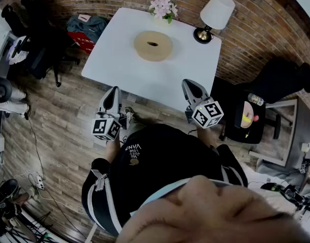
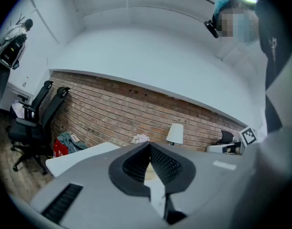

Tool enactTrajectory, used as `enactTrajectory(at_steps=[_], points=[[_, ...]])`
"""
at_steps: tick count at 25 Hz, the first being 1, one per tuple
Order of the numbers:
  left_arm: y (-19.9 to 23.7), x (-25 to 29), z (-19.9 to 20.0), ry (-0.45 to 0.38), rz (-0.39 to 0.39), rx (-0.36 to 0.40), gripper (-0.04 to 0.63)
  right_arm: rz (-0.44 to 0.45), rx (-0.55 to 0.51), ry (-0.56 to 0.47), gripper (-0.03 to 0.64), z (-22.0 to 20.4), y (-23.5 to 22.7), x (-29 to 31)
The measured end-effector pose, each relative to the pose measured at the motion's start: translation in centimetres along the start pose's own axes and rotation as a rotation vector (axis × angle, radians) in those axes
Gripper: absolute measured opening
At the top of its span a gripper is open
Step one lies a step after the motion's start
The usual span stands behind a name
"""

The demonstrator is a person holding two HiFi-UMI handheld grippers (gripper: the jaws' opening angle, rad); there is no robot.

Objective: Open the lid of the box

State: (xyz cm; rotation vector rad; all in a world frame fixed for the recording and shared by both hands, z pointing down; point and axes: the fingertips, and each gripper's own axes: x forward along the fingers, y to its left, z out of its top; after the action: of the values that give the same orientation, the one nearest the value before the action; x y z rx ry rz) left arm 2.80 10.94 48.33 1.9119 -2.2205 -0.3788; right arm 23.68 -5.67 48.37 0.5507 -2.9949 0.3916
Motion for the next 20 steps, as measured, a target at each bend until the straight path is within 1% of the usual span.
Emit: enactTrajectory(at_steps=[5,11,14,20], points=[[0.0,1.0,-0.5,0.010,0.002,-0.004,0.010,0.005,-0.001,-0.001,0.003,0.0,-0.8,0.6],[1.2,1.9,-0.8,0.024,-0.017,-0.014,0.011,0.001,0.034,-0.043,0.003,0.1,-0.9,1.8],[2.5,3.0,-0.9,0.044,-0.042,-0.020,0.010,-0.023,0.053,-0.055,0.003,0.1,-0.9,2.8],[5.9,5.6,-0.3,0.090,-0.111,-0.004,0.011,-0.082,0.086,-0.067,0.004,0.1,-0.4,5.6]])
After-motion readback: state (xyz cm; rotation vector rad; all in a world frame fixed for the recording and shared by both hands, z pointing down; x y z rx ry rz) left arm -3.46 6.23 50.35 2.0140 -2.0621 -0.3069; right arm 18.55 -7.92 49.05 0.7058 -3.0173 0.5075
